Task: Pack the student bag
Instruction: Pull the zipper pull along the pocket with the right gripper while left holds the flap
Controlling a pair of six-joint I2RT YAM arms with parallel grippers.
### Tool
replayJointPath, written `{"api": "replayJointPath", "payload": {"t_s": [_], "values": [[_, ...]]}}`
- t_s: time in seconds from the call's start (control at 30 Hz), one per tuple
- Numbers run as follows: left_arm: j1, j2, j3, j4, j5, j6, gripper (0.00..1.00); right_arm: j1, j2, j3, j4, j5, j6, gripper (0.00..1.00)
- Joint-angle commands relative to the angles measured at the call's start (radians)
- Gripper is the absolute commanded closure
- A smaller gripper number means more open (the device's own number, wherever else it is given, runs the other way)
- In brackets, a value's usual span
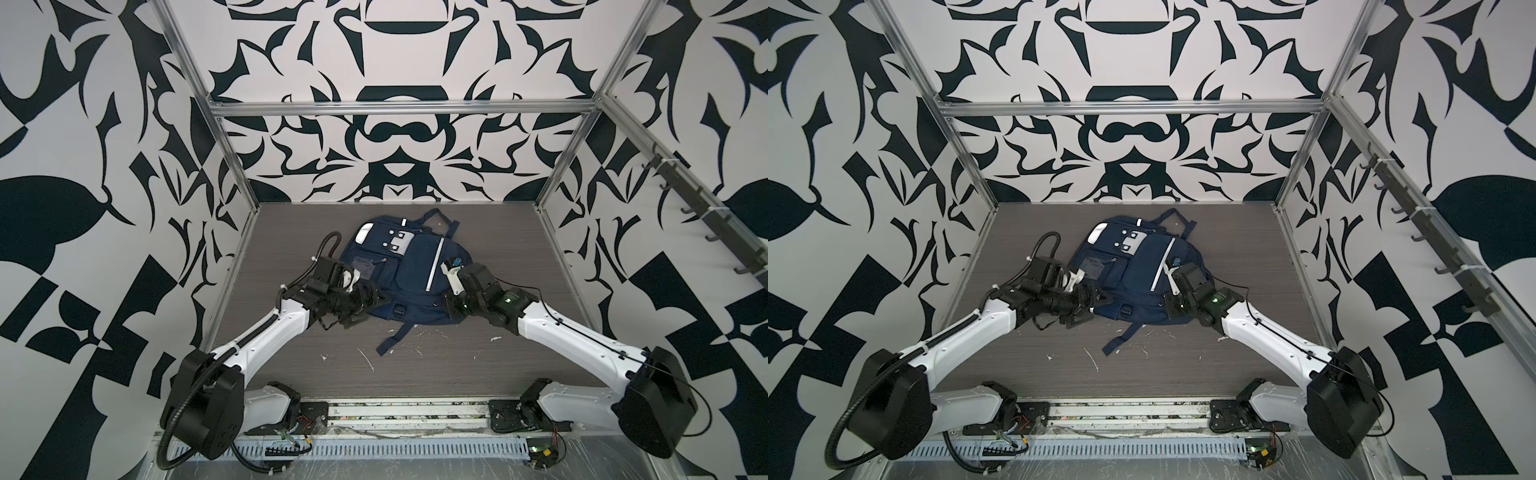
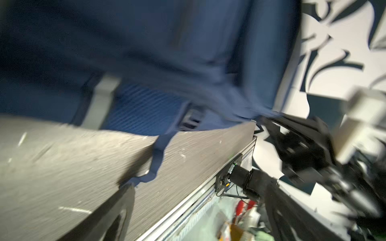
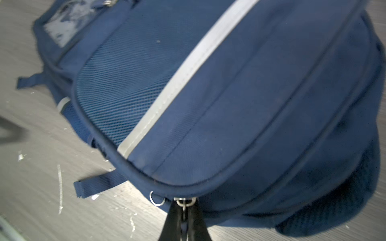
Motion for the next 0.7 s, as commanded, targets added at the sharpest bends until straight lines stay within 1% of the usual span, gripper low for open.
{"api": "replayJointPath", "payload": {"t_s": [0.0, 0.03, 0.1, 0.2, 0.23, 0.3, 0.4, 0.5, 0.6, 0.67], "values": [[0.019, 0.044, 0.006, 0.263, 0.016, -0.154, 0.0, 0.039, 0.003, 0.063, 0.056, -0.02, 0.012, 1.0], [0.019, 0.074, 0.017, 0.295, 0.014, -0.166, 0.0, 0.05, 0.011, 0.067, 0.064, -0.02, 0.023, 1.0], [0.019, 0.125, 0.027, 0.357, 0.011, -0.195, 0.03, 0.079, 0.029, 0.072, 0.088, -0.026, 0.049, 1.0], [0.019, 0.183, 0.042, 0.427, -0.013, -0.219, 0.09, 0.137, 0.066, 0.09, 0.117, -0.021, 0.078, 1.0], [0.019, 0.2, 0.05, 0.436, -0.022, -0.219, 0.13, 0.155, 0.079, 0.098, 0.126, -0.017, 0.085, 1.0], [0.019, 0.223, 0.064, 0.425, -0.035, -0.223, 0.25, 0.188, 0.102, 0.108, 0.143, -0.006, 0.102, 1.0], [0.02, 0.225, 0.047, 0.428, -0.074, -0.242, 0.46, 0.221, 0.123, 0.112, 0.18, 0.005, 0.132, 1.0], [0.037, 0.21, 0.024, 0.42, -0.1, -0.24, 0.73, 0.245, 0.13, 0.102, 0.21, 0.01, 0.17, 1.0], [0.071, 0.19, 0.02, 0.382, -0.114, -0.202, 1.0, 0.262, 0.119, 0.083, 0.226, 0.021, 0.19, 1.0], [0.098, 0.177, 0.021, 0.355, -0.117, -0.169, 1.0, 0.263, 0.108, 0.079, 0.205, 0.03, 0.187, 1.0]]}}
